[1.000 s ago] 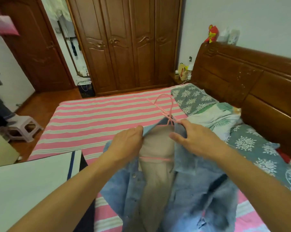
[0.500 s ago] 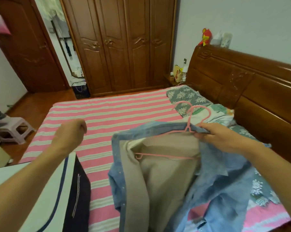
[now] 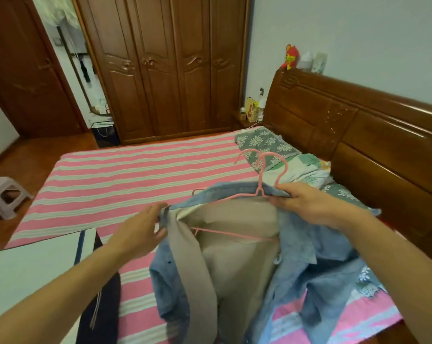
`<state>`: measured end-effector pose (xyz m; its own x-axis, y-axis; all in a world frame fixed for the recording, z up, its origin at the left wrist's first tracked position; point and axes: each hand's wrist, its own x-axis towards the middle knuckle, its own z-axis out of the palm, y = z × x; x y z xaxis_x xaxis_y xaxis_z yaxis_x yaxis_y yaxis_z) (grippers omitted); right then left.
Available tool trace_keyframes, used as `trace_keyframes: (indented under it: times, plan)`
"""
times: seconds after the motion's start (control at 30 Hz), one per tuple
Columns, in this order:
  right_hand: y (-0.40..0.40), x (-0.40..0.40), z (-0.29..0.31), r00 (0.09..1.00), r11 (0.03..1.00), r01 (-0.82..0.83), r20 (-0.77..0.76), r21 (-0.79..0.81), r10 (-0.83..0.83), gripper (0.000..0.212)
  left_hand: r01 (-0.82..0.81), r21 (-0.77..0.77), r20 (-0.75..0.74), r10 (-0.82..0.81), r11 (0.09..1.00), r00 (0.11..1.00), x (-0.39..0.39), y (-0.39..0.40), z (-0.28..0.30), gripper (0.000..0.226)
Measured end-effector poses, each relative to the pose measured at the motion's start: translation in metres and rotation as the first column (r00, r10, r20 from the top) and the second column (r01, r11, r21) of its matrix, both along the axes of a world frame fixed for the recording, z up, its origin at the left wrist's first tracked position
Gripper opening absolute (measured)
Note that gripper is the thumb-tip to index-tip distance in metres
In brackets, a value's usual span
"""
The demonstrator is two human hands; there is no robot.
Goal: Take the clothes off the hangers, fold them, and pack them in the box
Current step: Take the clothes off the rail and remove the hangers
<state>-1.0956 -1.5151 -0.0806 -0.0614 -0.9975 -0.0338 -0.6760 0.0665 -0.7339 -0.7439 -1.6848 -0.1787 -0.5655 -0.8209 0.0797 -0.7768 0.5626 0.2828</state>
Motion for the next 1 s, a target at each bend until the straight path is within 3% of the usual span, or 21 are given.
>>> trace_keyframes:
  times: [0.07,0.17,0.23,0.33,0.4,0.5,0.6,0.63,0.67,0.7,0.73,0.77,0.8,0.83,0.9,1.0]
  plan:
    - [0.0,0.004,-0.003,1.0,1.0,-0.016,-0.002,-0.012,0.016,0.033,0.005,0.032,-0.074,-0.003,0.999,0.997,-0.011,0.017,0.002,0.072]
    - [-0.002,0.019,-0.004,0.997,0.998,-0.065,0.036,-0.02,0.066,0.03,-0.087,-0.046,-0.044,0.085,0.995,0.995,-0.041,0.04,-0.015,0.079]
    - [0.0,0.025,-0.001,0.998,0.997,-0.06,-0.037,-0.042,0.058,0.044,-0.169,-0.146,-0.089,0.158,0.975,0.983,-0.047,0.03,-0.022,0.057]
    - [0.008,0.021,-0.006,0.988,0.995,-0.047,-0.148,-0.093,0.033,0.06,-0.091,-0.296,-0.02,0.09,0.951,0.996,-0.035,0.004,-0.022,0.015]
    - [0.015,0.016,-0.011,0.984,0.991,-0.045,-0.178,-0.124,0.022,0.055,0.057,-0.271,0.129,-0.022,0.961,0.991,-0.029,-0.004,-0.009,0.005]
    - [0.022,0.02,-0.009,0.997,0.992,-0.056,-0.058,-0.114,0.05,0.038,0.256,-0.313,0.28,-0.168,0.915,0.945,-0.016,-0.023,0.029,0.031]
    - [0.028,0.036,-0.003,0.984,0.992,-0.118,0.126,-0.05,0.124,0.027,0.352,-0.521,0.379,-0.158,0.778,0.912,-0.02,-0.056,0.072,0.045]
    - [0.03,0.04,0.001,0.976,0.99,-0.135,0.168,-0.05,0.141,0.024,0.324,-0.523,0.379,-0.125,0.788,0.917,-0.03,-0.059,0.083,0.041]
    - [0.031,0.043,0.005,0.967,0.986,-0.154,0.193,-0.065,0.164,0.026,0.222,-0.448,0.293,-0.092,0.866,0.952,-0.045,-0.06,0.093,0.036]
    - [0.031,0.044,0.009,0.964,0.983,-0.166,0.196,-0.075,0.177,0.027,0.059,-0.258,0.123,-0.028,0.964,0.992,-0.063,-0.059,0.099,0.036]
    - [0.03,0.041,0.01,0.966,0.983,-0.167,0.184,-0.079,0.179,0.028,-0.073,0.063,-0.013,0.074,0.995,0.997,-0.079,-0.058,0.102,0.042]
    - [0.031,0.037,0.011,0.973,0.985,-0.151,0.163,-0.077,0.162,0.028,-0.1,0.379,-0.08,0.14,0.92,0.987,-0.089,-0.053,0.103,0.05]
    - [0.031,0.03,0.009,0.979,0.99,-0.122,0.153,-0.077,0.132,0.026,-0.07,0.581,-0.157,0.195,0.811,0.968,-0.092,-0.045,0.104,0.054]
    - [0.034,0.025,0.006,0.983,0.994,-0.081,0.16,-0.073,0.091,0.025,-0.029,0.658,-0.209,0.22,0.753,0.953,-0.091,-0.033,0.103,0.053]
    - [0.042,0.02,-0.002,0.976,0.998,-0.014,0.217,-0.065,0.028,0.024,0.022,0.571,-0.271,0.162,0.821,0.949,-0.076,0.004,0.096,0.042]
    - [0.048,0.025,-0.011,0.95,1.0,0.015,0.311,-0.006,-0.012,0.025,0.243,0.26,-0.113,-0.22,0.935,0.969,-0.062,0.062,0.079,0.051]
